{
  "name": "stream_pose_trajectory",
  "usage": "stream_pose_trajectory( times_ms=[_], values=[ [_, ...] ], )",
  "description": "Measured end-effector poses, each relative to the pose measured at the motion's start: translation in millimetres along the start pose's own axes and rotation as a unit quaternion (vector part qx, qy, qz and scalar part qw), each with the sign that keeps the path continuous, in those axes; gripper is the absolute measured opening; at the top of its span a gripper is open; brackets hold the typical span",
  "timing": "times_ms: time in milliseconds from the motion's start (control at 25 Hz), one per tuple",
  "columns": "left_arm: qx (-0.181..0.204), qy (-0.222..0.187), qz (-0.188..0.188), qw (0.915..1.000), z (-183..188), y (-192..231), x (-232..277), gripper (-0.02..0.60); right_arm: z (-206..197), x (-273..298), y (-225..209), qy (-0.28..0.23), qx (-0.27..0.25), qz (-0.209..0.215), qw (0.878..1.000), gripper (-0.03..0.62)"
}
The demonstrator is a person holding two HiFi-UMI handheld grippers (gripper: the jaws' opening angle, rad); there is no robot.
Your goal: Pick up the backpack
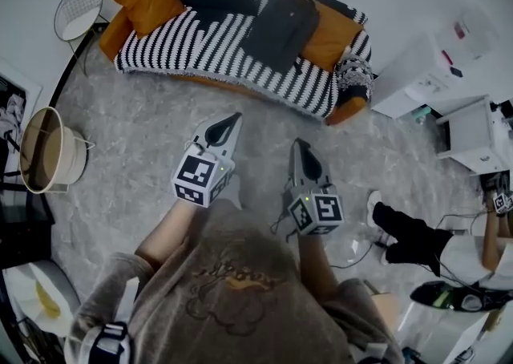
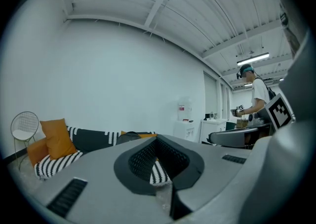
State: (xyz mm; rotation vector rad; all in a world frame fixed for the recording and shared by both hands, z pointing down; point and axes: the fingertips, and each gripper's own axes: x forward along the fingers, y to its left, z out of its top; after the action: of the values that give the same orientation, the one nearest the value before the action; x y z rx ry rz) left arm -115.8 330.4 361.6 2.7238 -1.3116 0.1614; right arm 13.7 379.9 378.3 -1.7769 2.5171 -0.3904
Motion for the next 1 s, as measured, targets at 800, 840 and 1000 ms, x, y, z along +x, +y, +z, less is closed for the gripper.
stream_pose_trajectory(
  times_ms=[800, 840, 1000],
  values=[
    [-0.003, 0.013, -0.014, 0.9998, 3, 48, 113, 0.002, 5, 96, -61, 0.010, 0.011, -0.012, 1.000, 0.000],
    [-0.003, 0.013, -0.014, 0.9998, 5, 52, 119, 0.002, 7, 102, -64, 0.011, 0.012, -0.012, 1.000, 0.000],
    [-0.002, 0.014, -0.018, 0.9997, 13, 67, 143, 0.002, 13, 126, -76, 0.012, 0.016, -0.017, 1.000, 0.000]
  ],
)
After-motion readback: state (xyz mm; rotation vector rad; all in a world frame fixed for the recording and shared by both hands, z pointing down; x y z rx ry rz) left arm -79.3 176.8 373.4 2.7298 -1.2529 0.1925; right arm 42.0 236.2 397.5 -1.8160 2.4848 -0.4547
